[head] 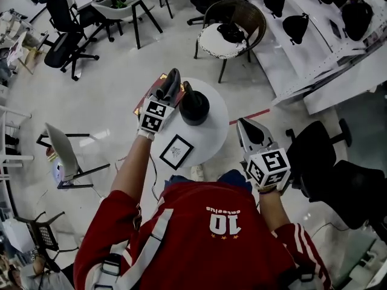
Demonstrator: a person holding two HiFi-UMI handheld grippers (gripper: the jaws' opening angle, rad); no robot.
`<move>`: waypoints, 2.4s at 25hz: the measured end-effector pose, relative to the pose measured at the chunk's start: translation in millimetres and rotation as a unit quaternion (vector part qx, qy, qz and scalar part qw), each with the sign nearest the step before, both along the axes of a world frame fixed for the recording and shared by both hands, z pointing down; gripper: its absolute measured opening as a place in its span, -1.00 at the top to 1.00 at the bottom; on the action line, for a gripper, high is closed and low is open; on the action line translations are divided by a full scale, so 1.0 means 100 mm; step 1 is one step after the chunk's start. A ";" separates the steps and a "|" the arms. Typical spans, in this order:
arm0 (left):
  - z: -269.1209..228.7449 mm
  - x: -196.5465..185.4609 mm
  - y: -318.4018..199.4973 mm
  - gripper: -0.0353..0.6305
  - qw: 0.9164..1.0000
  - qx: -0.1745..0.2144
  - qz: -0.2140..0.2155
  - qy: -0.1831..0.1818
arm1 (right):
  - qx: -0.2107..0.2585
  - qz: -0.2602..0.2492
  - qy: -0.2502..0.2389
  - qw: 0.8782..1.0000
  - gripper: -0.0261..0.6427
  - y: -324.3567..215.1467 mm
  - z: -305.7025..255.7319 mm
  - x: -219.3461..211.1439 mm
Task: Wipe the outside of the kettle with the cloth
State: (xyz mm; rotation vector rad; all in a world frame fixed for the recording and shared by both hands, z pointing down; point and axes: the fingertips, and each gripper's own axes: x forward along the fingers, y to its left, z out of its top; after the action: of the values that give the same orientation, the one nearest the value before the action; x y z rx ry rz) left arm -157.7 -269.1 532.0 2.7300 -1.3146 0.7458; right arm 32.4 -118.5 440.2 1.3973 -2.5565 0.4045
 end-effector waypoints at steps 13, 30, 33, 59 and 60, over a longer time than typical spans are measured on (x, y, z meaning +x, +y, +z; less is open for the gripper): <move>0.29 0.23 -0.35 0.75 1.000 -0.016 -0.015 0.015 | -0.013 -0.018 -0.003 1.000 0.87 -0.23 0.13 0.04; 0.33 0.49 -0.24 0.76 0.994 -0.025 -0.023 0.103 | -0.021 -0.053 -0.003 0.998 0.87 -0.42 0.18 0.12; 0.28 0.51 -0.24 0.76 0.994 -0.020 -0.022 0.109 | -0.022 -0.050 -0.005 0.998 0.87 -0.40 0.20 0.12; 0.28 1.07 0.36 0.76 0.985 -0.056 0.072 0.144 | -0.025 -0.039 -0.013 0.999 0.87 -0.15 0.22 0.01; 0.27 1.09 0.39 0.76 0.984 -0.057 0.077 0.147 | -0.026 -0.039 -0.012 0.999 0.87 -0.13 0.23 0.00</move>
State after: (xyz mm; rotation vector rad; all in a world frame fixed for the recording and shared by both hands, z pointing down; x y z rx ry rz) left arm -48.5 -230.5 558.9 2.7373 -0.9787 0.3876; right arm 32.2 -131.9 462.8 1.2778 -2.5907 0.4736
